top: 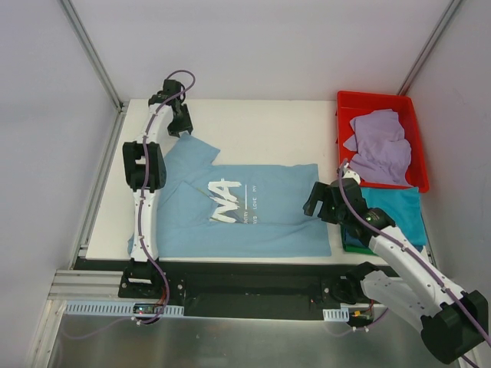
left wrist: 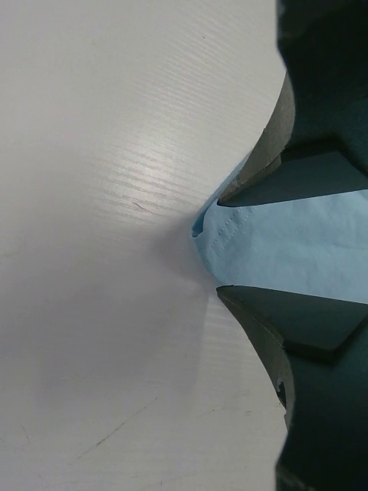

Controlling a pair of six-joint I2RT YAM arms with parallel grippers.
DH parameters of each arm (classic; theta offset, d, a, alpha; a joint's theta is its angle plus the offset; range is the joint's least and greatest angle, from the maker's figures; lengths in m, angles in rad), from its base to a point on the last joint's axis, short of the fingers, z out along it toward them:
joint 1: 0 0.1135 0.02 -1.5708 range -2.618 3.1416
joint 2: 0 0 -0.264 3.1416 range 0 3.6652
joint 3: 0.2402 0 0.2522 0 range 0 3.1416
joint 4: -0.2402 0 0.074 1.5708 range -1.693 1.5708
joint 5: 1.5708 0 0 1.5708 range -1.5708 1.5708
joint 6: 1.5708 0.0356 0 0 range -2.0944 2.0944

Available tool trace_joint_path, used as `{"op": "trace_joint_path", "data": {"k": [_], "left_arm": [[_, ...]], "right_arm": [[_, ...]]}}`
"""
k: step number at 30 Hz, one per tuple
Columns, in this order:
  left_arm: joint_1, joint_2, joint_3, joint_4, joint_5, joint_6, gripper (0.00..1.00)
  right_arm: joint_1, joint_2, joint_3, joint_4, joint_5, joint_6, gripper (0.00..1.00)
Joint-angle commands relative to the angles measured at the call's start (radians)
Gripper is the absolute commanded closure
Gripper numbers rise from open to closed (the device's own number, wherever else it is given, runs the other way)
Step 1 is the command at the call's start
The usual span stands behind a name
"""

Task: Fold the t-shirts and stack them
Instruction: Grap the side of the flattened tshirt furthest away from the robot with both arms

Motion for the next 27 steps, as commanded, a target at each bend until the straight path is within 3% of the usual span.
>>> {"op": "trace_joint_path", "data": {"k": [1, 13, 27], "left_arm": [[-0.003, 0.023, 0.066, -0.057, -0.014, 0.018, 0.57], [-0.003, 0.078, 0.13, -0.17, -0.003, 0.015, 0.57], [-0.003, 0.106, 0.133, -0.244, 0.003, 0.009, 0.75]], "right_arm": [[-0.007, -0.027, -0.007, 0.017, -0.005, 0.019, 0.04], [-0.007, -0.095, -0.041, 0.032, -0.017, 0.037, 0.04], [-0.009, -0.178, -0.073, 0.033, -0.008, 0.025, 0.04]]}}
